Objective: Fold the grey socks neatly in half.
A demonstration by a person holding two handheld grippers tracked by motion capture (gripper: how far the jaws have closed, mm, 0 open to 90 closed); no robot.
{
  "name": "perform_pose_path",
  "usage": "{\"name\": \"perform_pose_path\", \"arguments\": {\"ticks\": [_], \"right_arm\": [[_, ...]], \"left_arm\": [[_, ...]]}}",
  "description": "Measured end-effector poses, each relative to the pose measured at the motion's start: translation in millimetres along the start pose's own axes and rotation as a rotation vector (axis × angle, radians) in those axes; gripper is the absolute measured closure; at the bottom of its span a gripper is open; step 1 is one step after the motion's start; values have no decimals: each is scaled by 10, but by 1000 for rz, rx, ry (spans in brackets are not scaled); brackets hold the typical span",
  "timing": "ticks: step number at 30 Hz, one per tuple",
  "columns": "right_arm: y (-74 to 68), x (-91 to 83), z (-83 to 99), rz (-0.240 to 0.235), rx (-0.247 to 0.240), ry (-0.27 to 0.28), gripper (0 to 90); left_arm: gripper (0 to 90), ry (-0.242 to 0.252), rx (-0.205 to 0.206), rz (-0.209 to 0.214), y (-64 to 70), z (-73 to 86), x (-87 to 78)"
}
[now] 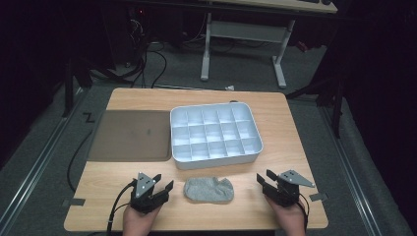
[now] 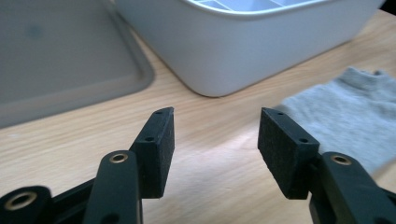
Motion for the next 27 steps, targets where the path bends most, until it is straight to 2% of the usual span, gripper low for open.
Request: {"name": "perform_pose_path", "arguments": {"ticks": [2, 4, 5, 6, 7, 8, 9, 10, 11, 13, 17, 22, 25, 27], "right_arm": [[-87, 6, 3, -12, -11, -2, 508], [-241, 18, 9, -33, -39, -9, 505], [-241, 18, 9, -33, -39, -9, 505], [-355, 25, 10, -57, -56, -11, 504], [-355, 25, 10, -57, -56, -11, 504], [-471, 28, 21, -83, -71, -18, 501], [-471, 28, 21, -83, -71, -18, 501], [-591, 32, 41, -111, -75, -33, 498], [-591, 32, 41, -111, -75, -33, 498], [-754, 59, 80, -150, -93, -58, 494], [-866, 106, 125, -163, -107, -87, 495], [-977, 174, 200, -188, -116, -143, 500], [-1020, 211, 241, -187, -133, -179, 519], [-1028, 219, 238, -180, -146, -176, 548]], "left_arm": [[462, -7, 11, 17, 61, -1, 29], [457, -15, 28, 42, 154, 1, 69], [453, -15, 28, 42, 154, 1, 69], [450, -19, 31, 51, 184, 5, 85], [450, -25, 34, 60, 215, 10, 100], [450, -33, 37, 80, 275, 19, 135], [451, -33, 37, 80, 275, 19, 135], [451, -42, 33, 102, 334, 29, 182], [451, -42, 33, 102, 334, 29, 182], [453, -77, 43, 120, 393, 56, 271], [468, -97, 39, 122, 402, 68, 333], [518, -140, 63, 107, 419, 104, 363], [540, -173, 55, 100, 413, 134, 365], [560, -181, 51, 92, 412, 144, 374]]}}
Point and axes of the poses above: each handheld gripper's, and its own axes: x roughly forward along the jaws, z roughly out of its underside, y roughly to its right, the point moved 8 cm from there along x, roughly forward along the jaws, and after that the axes turned 10 degrees about z, right-handed, at the moved point
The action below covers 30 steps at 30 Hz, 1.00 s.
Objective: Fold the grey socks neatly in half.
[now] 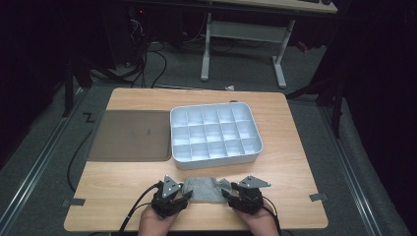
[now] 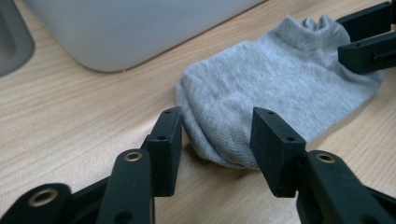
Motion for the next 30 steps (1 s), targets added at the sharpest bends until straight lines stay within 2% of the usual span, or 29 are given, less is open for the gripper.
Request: {"name": "perform_pose_path", "arguments": {"ticks": [2, 4, 8, 9, 12, 16, 18, 19, 20, 22, 23, 25, 26, 28, 29, 30], "right_arm": [[-15, 1, -1, 7, -4, 0, 615], [-20, -1, 0, 6, -3, -2, 631], [-15, -4, 0, -9, -1, -6, 684], [-14, -8, 5, -22, -5, -8, 723], [-36, -15, 13, -50, 1, -10, 774], [-51, -28, 13, -53, -11, -2, 802], [-64, -42, 9, -45, -19, 4, 808], [-67, -56, 8, -37, -24, 5, 808], [-67, -56, 8, -37, -24, 5, 808], [-49, -74, -1, -28, -19, 15, 808], [-39, -84, -3, -27, -14, 16, 809], [-18, -95, -5, -26, -5, 20, 809], [-12, -96, -3, -29, -4, 19, 809], [-11, -97, 3, -31, 1, 17, 809], [-16, -103, 5, -31, -1, 20, 810], [-16, -103, 5, -31, -1, 20, 810]], "left_arm": [[602, -16, 7, -5, 7, 13, 1], [633, -18, 8, -7, 11, 16, 2], [675, -18, 4, -9, 17, 25, -6], [682, -16, -1, -10, 6, 29, -18], [686, -14, -8, -6, 12, 39, -26], [681, -12, -16, -3, 14, 46, -40], [640, 7, -12, -8, 14, 41, -60], [586, 53, 9, -35, 16, 7, -114], [565, 53, 9, -35, 16, 7, -114], [556, 104, 39, -44, 80, -81, -172], [574, 115, 72, -37, 146, -128, -185], [626, 91, 136, -27, 299, -180, -135], [651, 74, 152, -15, 373, -189, -79], [693, 39, 156, 7, 467, -185, 65], [730, 10, 159, 16, 513, -176, 205], [746, 10, 159, 16, 513, -176, 205]]}}
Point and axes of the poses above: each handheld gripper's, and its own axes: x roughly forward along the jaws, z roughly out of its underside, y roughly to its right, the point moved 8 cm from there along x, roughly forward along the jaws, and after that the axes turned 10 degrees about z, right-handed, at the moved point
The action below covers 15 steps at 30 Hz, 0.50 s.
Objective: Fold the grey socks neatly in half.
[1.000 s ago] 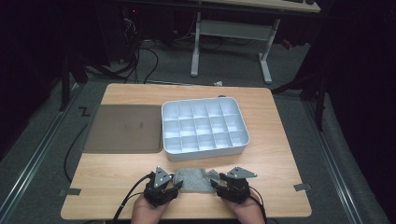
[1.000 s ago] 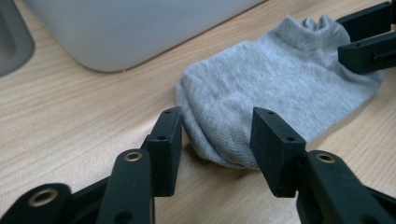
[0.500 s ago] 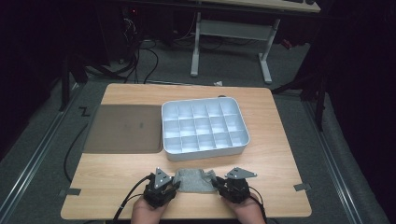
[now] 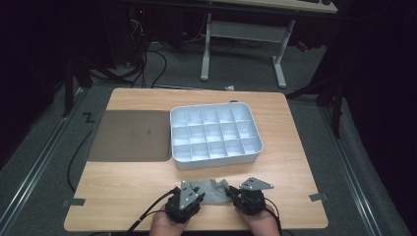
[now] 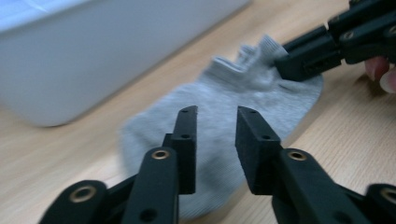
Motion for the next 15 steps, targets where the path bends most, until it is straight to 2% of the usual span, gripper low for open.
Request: {"name": "perform_pose_path", "arguments": {"ticks": [4, 9, 15], "right_arm": [[-4, -32, 4, -1, 2, 2, 811], [1, -65, 2, -10, 4, 13, 813], [-9, -179, -58, -27, 22, 47, 816]], "left_arm": [[781, -45, -23, -7, -39, 15, 163], [823, -57, -25, -24, -74, -5, 191], [833, -55, -19, -27, -31, -13, 219]]}}
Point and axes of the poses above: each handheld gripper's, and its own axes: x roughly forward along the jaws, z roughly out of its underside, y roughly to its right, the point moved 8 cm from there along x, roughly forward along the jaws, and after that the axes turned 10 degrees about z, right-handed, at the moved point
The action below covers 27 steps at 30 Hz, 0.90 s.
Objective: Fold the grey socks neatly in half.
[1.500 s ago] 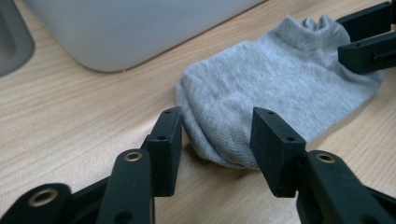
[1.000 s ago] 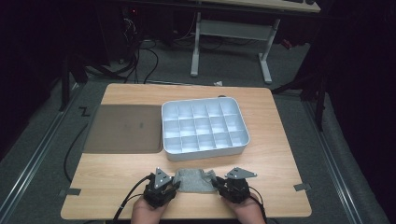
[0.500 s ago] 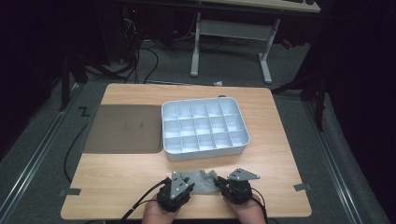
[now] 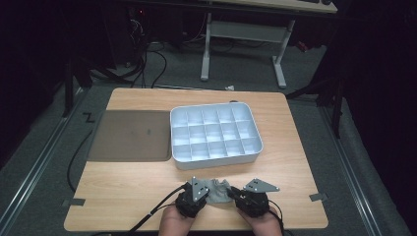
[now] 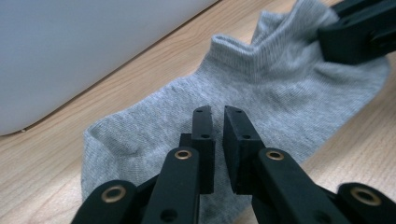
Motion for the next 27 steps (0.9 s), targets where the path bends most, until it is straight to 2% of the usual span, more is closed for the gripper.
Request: {"name": "perform_pose_path", "arguments": {"ticks": [2, 7, 15, 19, 21, 22, 23, 24, 25, 27], "right_arm": [[-2, -64, -45, -20, 18, 24, 818], [-54, -145, -116, -30, 13, 70, 822], [-117, -176, -153, -36, 6, 87, 824], [-114, -178, -155, -43, 19, 89, 824], [-101, -174, -151, -38, 14, 88, 824], [-73, -177, -149, -36, 28, 86, 823], [-73, -177, -149, -36, 28, 86, 823], [-37, -180, -142, -33, 40, 85, 823], [-37, -180, -142, -33, 40, 85, 823], [-8, -173, -129, -31, 42, 81, 823]], "left_arm": [[833, -4, 10, -5, 39, -11, 18], [833, -6, 28, -17, 91, -20, 39], [834, -13, 49, -40, 114, -27, 51], [832, -18, 41, -31, 121, -42, 57], [790, 8, 17, -13, 110, -72, 20], [783, 75, -36, 0, 39, -122, -99], [777, 75, -36, 0, 39, -122, -99], [760, 141, -101, 5, -102, -153, -259], [744, 141, -101, 5, -102, -153, -259], [721, 175, -144, 4, -240, -140, -401]]}}
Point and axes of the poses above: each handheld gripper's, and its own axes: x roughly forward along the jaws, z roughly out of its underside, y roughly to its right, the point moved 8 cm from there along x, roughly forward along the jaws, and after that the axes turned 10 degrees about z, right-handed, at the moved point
